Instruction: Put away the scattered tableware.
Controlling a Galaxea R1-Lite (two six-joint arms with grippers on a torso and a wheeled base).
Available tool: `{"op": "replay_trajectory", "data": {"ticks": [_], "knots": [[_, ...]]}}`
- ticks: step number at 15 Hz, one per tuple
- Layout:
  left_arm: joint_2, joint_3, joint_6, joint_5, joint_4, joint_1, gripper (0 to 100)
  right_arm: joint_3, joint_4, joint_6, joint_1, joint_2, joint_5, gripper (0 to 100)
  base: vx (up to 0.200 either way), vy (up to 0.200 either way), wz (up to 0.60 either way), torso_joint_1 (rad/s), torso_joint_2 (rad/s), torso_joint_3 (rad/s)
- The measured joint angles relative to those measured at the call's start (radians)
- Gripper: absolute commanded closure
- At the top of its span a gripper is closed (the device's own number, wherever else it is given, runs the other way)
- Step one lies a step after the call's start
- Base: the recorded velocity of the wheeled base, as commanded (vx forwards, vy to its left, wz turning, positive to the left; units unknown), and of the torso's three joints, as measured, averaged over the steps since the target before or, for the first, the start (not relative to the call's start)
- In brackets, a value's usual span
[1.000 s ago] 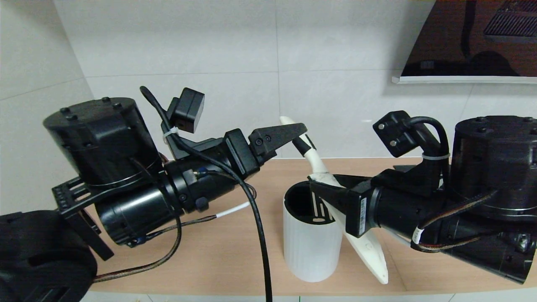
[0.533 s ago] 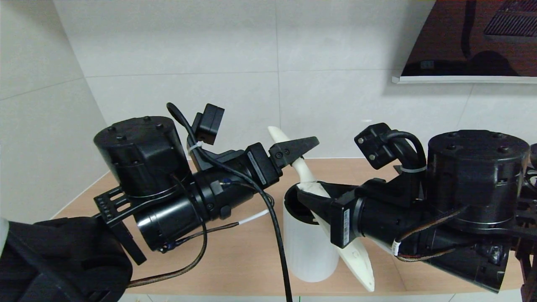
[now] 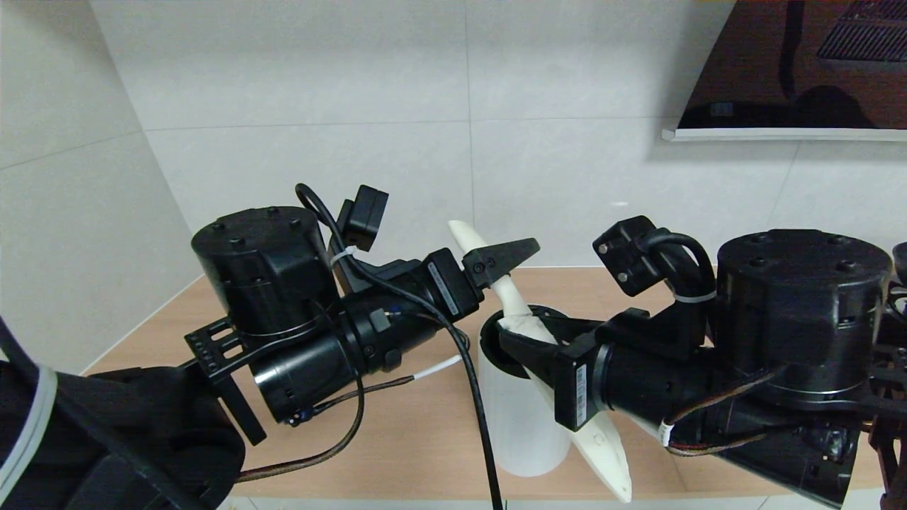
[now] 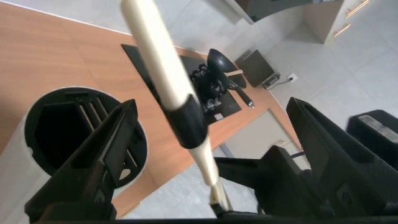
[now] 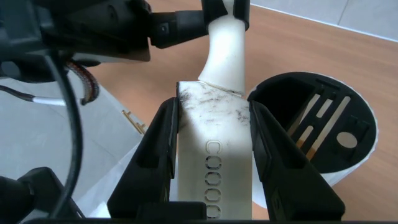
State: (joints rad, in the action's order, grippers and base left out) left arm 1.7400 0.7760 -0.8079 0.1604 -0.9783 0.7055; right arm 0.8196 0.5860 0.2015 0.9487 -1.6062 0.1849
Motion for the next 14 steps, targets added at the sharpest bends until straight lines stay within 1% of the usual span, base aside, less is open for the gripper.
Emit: {"op": "replay_trajectory", "data": {"ticks": [3, 4, 14], "knots": [[0.011, 0.0, 0.0, 0.0, 0.0, 0.001, 0, -0.001, 0.0, 0.0, 0.007, 0.001, 0.005, 100, 0.0, 0.0, 0.0, 0.0, 0.0, 0.0], [0.015, 0.0, 0.0, 0.0, 0.0, 0.002, 100, -0.001, 0.0, -0.001, 0.008, 0.002, 0.005, 100, 0.0, 0.0, 0.0, 0.0, 0.0, 0.0], [0.017, -0.004, -0.001, 0.005, -0.001, 0.003, 100, 0.0, -0.002, -0.003, 0.008, 0.017, 0.009, 100, 0.0, 0.0, 0.0, 0.0, 0.0, 0.0]]}}
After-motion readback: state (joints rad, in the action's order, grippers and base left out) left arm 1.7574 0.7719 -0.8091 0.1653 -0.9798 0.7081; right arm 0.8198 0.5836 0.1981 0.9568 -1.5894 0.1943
